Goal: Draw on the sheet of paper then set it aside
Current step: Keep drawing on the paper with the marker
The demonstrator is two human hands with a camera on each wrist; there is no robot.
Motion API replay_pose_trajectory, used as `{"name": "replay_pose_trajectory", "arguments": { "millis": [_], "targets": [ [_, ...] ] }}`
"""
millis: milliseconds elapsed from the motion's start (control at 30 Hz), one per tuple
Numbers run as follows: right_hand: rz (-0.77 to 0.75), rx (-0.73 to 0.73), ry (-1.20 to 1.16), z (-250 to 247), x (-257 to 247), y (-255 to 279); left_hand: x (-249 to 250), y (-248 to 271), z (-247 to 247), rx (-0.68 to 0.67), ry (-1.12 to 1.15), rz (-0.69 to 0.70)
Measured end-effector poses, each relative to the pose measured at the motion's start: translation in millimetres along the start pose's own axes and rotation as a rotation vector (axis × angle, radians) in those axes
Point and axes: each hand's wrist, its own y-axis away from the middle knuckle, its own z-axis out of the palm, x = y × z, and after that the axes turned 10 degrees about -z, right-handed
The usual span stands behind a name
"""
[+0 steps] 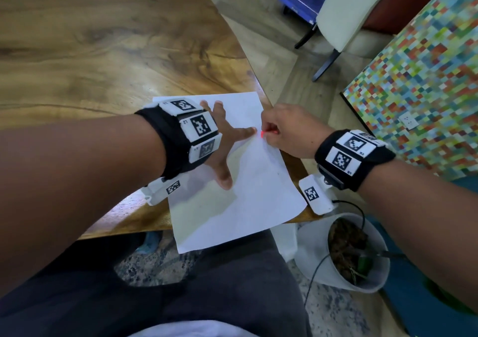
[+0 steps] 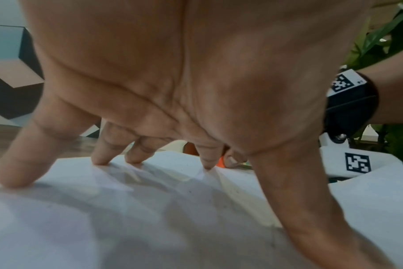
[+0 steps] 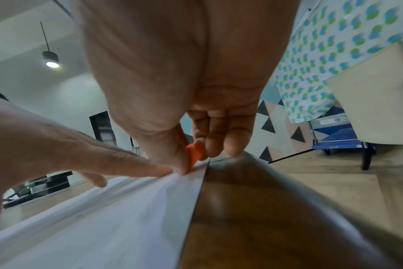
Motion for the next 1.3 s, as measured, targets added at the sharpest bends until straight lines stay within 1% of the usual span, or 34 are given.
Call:
{"name": "replay_pose_trajectory", "arguments": {
  "millis": [100,267,333,533,633,733,867,900,967,1067,1100,1200,1300],
  "targets": [
    [-0.026,-0.024,0.03,1.3,-2.8,8.7,3.1,2.4,-5.2,-0.001,-0.022,-0.004],
    [-0.206,-0.145,-0.007,4.7,-21.5,49.5,2.8,0.7,-2.9,0.003,-0.027,-0.008],
    [-0.235,-0.173,0.008,3.6,-22.5,50.7,2.6,0.9,-2.1,-0.001,-0.024,-0.007],
    [-0.037,-0.062,0.008,-3.8,-5.0,5.1,2.3,2.5,-2.1,-0.012,-0.002,-0.002],
    [0.014,-0.033,0.025,-6.4,-0.3,-6.0,1.8,2.8,-2.1,-0.011,-0.003,-0.003],
    [-0.028,-0.066,0.009,-5.1,-5.1,7.9,1.5,1.8,-1.3,-0.012,0.012,-0.006],
    [-0.193,-0.159,-0.03,5.2,-23.3,42.7,2.9,1.1,-0.9,-0.017,0.012,-0.009],
    [-0.21,-0.17,-0.023,6.8,-24.5,45.4,3.3,0.8,-1.0,-0.016,0.01,-0.008],
    [-0.174,-0.159,-0.01,6.4,-20.2,38.6,2.6,0.3,-0.8,-0.018,0.011,-0.009],
    [-0.033,-0.063,-0.031,1.5,-3.8,20.2,0.9,-0.6,0.7,-0.021,0.02,-0.009],
    [-0.015,-0.049,-0.034,0.7,0.5,16.2,0.4,-1.0,1.1,-0.021,0.022,-0.01],
    [-0.046,-0.086,0.001,0.7,-1.7,18.3,-1.0,-1.3,2.6,-0.023,0.035,-0.012],
    [-0.138,-0.159,-0.047,4.8,-16.8,38.6,-2.2,-1.5,3.8,-0.021,0.048,-0.012]
  ]
}}
